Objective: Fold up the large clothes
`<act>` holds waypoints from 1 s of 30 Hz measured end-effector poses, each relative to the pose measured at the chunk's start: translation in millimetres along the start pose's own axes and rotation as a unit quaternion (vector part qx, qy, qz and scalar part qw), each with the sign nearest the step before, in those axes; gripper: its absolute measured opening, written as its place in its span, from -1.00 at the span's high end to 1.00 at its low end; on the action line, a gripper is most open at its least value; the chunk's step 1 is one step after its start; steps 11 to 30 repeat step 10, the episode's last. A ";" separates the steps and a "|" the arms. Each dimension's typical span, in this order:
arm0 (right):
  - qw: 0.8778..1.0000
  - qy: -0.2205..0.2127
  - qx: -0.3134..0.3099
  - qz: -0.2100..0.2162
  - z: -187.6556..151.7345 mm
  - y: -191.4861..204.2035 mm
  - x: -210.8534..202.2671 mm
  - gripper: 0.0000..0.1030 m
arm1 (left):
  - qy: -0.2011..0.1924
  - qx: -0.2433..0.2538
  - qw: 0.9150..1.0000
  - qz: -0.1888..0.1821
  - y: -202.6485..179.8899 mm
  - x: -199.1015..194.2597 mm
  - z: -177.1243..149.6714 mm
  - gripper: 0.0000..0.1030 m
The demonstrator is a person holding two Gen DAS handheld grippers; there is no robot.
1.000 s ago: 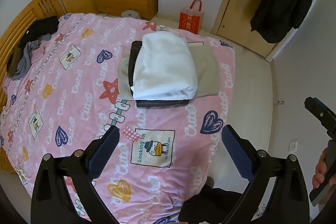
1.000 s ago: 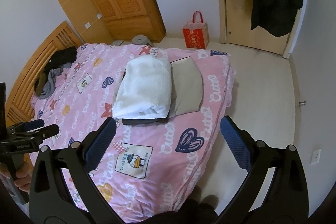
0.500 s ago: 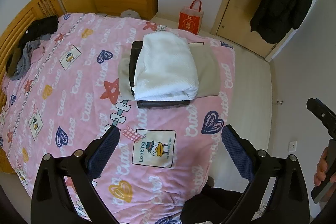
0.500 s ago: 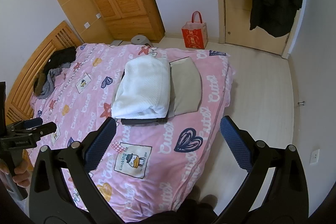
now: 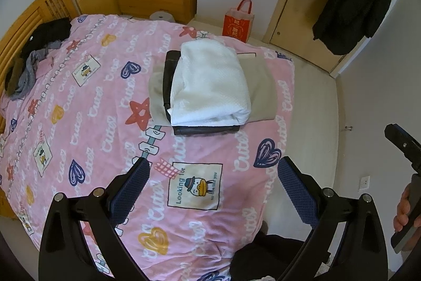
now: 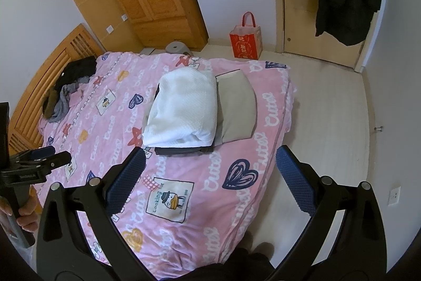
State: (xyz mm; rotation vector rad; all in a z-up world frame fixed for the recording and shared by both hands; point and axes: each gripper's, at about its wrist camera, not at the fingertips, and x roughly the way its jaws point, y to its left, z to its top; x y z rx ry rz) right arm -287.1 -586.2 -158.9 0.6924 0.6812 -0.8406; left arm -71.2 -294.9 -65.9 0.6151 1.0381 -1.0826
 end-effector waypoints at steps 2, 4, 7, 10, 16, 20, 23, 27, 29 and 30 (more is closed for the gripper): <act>1.000 0.001 -0.004 -0.002 2.3 1.4 0.4 -0.88 | 0.000 0.004 1.000 0.000 3.1 0.3 0.1 -0.84; 1.000 0.000 -0.004 -0.006 2.5 4.8 1.2 -0.88 | 0.003 0.008 1.000 -0.005 5.4 2.0 0.7 -0.84; 1.000 0.003 -0.004 -0.014 4.3 7.0 4.1 -0.88 | 0.005 0.013 1.000 -0.004 8.1 3.0 2.9 -0.84; 1.000 0.007 -0.001 -0.019 4.7 7.2 7.0 -0.88 | 0.005 0.015 1.000 -0.007 9.3 2.6 4.6 -0.84; 1.000 0.007 -0.001 -0.019 4.7 7.2 7.0 -0.88 | 0.005 0.015 1.000 -0.007 9.3 2.6 4.6 -0.84; 1.000 0.007 -0.001 -0.019 4.7 7.2 7.0 -0.88 | 0.005 0.015 1.000 -0.007 9.3 2.6 4.6 -0.84; 1.000 0.007 -0.001 -0.019 4.7 7.2 7.0 -0.88 | 0.005 0.015 1.000 -0.007 9.3 2.6 4.6 -0.84; 1.000 0.007 -0.001 -0.019 4.7 7.2 7.0 -0.88 | 0.005 0.015 1.000 -0.007 9.3 2.6 4.6 -0.84; 1.000 0.007 -0.001 -0.019 4.7 7.2 7.0 -0.88 | 0.005 0.015 1.000 -0.007 9.3 2.6 4.6 -0.84; 1.000 0.007 -0.001 -0.019 4.7 7.2 7.0 -0.88 | 0.005 0.015 1.000 -0.007 9.3 2.6 4.6 -0.84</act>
